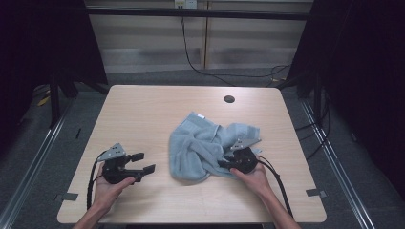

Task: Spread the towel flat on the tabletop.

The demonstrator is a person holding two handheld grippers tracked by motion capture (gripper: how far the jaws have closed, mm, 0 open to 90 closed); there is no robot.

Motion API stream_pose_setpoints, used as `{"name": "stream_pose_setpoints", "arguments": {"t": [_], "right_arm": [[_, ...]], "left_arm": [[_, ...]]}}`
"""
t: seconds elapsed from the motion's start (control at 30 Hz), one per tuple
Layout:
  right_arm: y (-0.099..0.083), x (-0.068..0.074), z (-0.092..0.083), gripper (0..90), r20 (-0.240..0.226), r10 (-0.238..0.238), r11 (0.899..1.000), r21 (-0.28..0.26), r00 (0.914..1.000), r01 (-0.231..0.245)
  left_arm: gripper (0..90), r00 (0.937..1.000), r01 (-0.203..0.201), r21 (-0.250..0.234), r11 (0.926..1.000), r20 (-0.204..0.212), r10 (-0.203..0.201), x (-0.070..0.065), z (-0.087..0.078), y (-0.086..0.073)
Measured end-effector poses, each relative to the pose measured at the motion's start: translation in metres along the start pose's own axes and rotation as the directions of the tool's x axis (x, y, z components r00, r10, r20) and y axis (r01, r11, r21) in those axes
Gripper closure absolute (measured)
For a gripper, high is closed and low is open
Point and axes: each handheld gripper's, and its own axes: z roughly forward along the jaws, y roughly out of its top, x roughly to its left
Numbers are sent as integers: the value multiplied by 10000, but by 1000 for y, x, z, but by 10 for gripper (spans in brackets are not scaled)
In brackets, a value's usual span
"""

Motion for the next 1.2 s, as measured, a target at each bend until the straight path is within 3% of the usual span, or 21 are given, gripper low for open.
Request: {"name": "stream_pose_setpoints", "arguments": {"t": [0.1, 0.2, 0.3, 0.37, 0.47, 0.5, 0.57, 0.6, 0.67, 0.77, 0.83, 0.9, 0.97, 1.1, 1.2], "right_arm": [[-1, 10, 1, 767, -228, -156, 9999, 8, 9996, 157], [-4, 21, 1, 768, -500, -276, 9996, 12, 9984, 277], [-7, 33, -1, 768, -805, -504, 9986, 127, 9955, 516], [-9, 39, -3, 768, -1012, -658, 9974, 220, 9927, 683], [-13, 42, -5, 767, -1090, -567, 9983, 72, 9924, 579], [-13, 42, -5, 766, -1091, -522, 9986, 53, 9927, 531], [-12, 42, -5, 761, -1074, -553, 9983, 115, 9927, 569], [-12, 42, -4, 759, -1033, -588, 9981, 112, 9929, 603], [-11, 42, -5, 746, -903, -596, 9981, 119, 9941, 609], [-10, 42, -5, 737, -874, -517, 9985, 153, 9948, 532], [-9, 43, -5, 727, -849, -472, 9987, 167, 9953, 488], [-8, 45, -5, 700, -828, -455, 9988, 150, 9955, 469], [-7, 48, -6, 675, -950, -423, 9989, 159, 9946, 440], [-3, 56, -19, 573, -1094, -515, 9987, -59, 9927, 512], [0, 54, -38, 527, -999, -225, 9979, -627, 9947, 163]], "left_arm": [[352, 9999, -40, 23, 10000, 136, 39, 1, 14, 8], [436, 9994, 241, 180, 9995, 240, -245, 8, 28, 11], [464, 9998, 154, 643, 9978, 136, -163, 15, 41, 9], [446, 9990, 170, 832, 9964, 387, -203, 16, 49, 6], [384, 9972, -132, 1363, 9906, 753, 29, 10, 60, 1], [397, 9975, -195, 1628, 9865, 705, 81, 7, 63, -1], [516, 9989, -71, 1979, 9802, 463, -21, 6, 66, -5], [595, 9991, -168, 1991, 9798, 406, 89, 7, 64, -6], [670, 9981, -72, 2107, 9775, 608, -57, 9, 57, -8], [704, 9950, -84, 2231, 9748, 993, -142, 5, 41, -19], [718, 9945, -105, 2346, 9720, 1036, -143, -4, 30, -25], [724, 9935, -211, 2437, 9696, 1135, -69, -12, 20, -30], [726, 9913, -84, 2481, 9687, 1290, -245, -17, 10, -35], [698, 9893, -60, 2309, 9730, 1435, -279, -22, -7, -40], [615, 9910, 183, 2005, 9795, 1266, -444, -16, -11, -36]]}}
